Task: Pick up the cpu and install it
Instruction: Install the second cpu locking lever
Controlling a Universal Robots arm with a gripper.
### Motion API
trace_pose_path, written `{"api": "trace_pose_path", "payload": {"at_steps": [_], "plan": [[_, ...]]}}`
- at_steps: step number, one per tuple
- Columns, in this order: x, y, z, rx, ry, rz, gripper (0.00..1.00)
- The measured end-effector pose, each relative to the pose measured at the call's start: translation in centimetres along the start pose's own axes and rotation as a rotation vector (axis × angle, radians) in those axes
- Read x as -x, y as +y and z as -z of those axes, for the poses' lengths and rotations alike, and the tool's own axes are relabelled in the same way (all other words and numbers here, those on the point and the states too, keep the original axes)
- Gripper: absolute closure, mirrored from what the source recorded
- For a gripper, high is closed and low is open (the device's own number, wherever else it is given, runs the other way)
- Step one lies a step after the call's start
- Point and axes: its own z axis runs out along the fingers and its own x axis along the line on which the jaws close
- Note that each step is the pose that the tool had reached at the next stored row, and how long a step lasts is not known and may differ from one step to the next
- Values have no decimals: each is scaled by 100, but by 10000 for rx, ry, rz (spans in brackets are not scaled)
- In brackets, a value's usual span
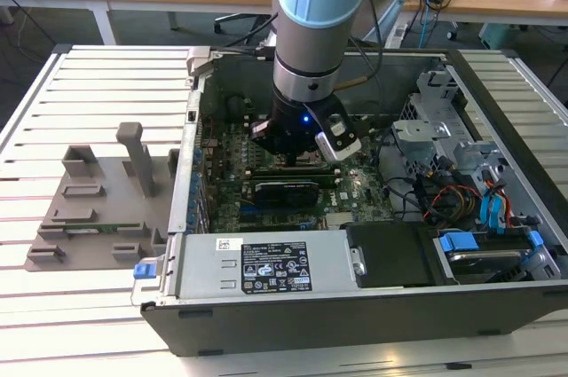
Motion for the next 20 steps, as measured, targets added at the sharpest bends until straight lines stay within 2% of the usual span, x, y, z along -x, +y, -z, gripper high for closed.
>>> {"api": "trace_pose_path", "payload": {"at_steps": [4, 8, 15, 20], "plan": [[-32, -1, -22, 10, -2, 0, 89], [-116, -1, -64, 11, -2, 1, 89], [-191, -8, -144, 19, 0, 0, 89], [-242, 1, -171, 103, 7, 87, 89]]}}
